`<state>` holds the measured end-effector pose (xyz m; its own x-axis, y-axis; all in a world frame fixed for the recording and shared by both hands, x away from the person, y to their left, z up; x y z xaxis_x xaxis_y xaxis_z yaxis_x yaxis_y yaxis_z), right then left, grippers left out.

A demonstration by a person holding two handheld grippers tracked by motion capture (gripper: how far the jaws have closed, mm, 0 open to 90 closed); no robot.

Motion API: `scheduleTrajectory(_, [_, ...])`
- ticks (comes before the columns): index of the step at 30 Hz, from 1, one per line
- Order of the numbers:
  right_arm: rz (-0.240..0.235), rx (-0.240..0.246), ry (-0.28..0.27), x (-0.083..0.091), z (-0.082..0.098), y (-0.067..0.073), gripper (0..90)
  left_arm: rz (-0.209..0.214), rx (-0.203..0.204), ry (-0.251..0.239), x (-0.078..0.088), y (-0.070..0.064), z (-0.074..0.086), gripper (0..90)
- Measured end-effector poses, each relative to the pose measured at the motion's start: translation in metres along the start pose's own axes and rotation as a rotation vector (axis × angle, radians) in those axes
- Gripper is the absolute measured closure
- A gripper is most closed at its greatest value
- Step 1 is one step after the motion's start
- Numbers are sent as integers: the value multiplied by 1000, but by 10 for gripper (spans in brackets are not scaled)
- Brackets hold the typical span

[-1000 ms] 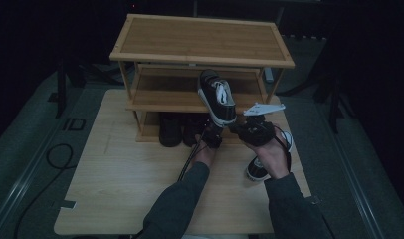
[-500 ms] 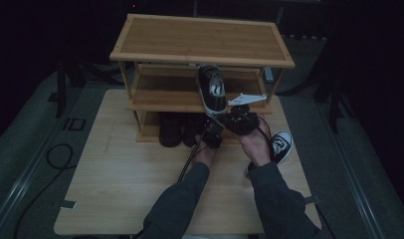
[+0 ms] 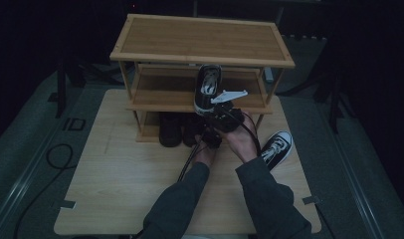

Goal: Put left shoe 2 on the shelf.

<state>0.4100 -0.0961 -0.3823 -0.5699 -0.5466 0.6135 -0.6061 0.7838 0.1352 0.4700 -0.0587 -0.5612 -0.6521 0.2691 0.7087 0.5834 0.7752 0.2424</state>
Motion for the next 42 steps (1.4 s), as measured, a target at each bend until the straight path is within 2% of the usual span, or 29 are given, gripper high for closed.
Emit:
scheduleTrajectory(2, [9, 1, -3, 0, 0, 1, 900, 2, 2, 1, 0, 0, 0, 900])
scheduleTrajectory(7, [-10, -27, -15, 2, 3, -7, 900, -2, 8, 5, 0, -1, 0, 900])
scheduleTrajectory(10, [-6, -35, -21, 3, 4, -9, 900, 0, 10, 6, 1, -1, 0, 900])
scheduleTrajectory(14, [1, -46, -37, 6, 6, -14, 900, -7, -3, 2, 1, -1, 0, 900])
scheduleTrajectory(16, [6, -59, -44, 7, 7, -17, 900, -3, 23, -5, 0, -4, 0, 900])
scheduleTrajectory(17, [11, -61, -45, 7, 7, -17, 900, -19, -1, 6, 1, -2, 0, 900])
scheduleTrajectory(19, [19, -59, -46, 6, 7, -17, 900, -1, 20, 0, 1, -3, 0, 900])
scheduleTrajectory(20, [17, -58, -47, 6, 7, -19, 900, -7, 9, 5, 1, -1, 0, 900])
scheduleTrajectory(24, [16, -82, -52, 1, 5, -21, 900, 1, 10, 0, 1, -1, 0, 900])
scheduleTrajectory(27, [22, -74, -50, -1, 3, -20, 900, -5, -14, 3, 1, 0, 0, 900])
scheduleTrajectory(28, [29, -66, -46, -1, 2, -20, 900, -17, 7, 6, 2, -1, 0, 900])
scheduleTrajectory(31, [53, -65, -52, -3, 1, -21, 900, -19, 7, 4, 2, -1, 0, 900])
scheduleTrajectory(34, [35, -76, -56, -4, 1, -23, 900, -6, 11, -5, 1, -2, 1, 900])
scheduleTrajectory(38, [35, -80, -63, -1, 2, -23, 845, -14, 10, -3, 2, -1, 1, 900])
scheduleTrajectory(42, [39, -80, -87, 11, 2, -24, 753, 15, 27, -6, 1, 1, 2, 900])
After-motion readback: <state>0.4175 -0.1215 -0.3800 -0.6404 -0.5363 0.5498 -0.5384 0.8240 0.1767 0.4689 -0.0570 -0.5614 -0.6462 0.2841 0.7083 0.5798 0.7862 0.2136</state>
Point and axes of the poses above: each handheld gripper's, and its own axes: x roughly backward along the jaws, z roughly out of its underside, y roughly to its left, the point moved 2 cm from there along -x, roughly forward along the jaws, and after that the axes turned 14 degrees about -x, right-handed, at the moved point
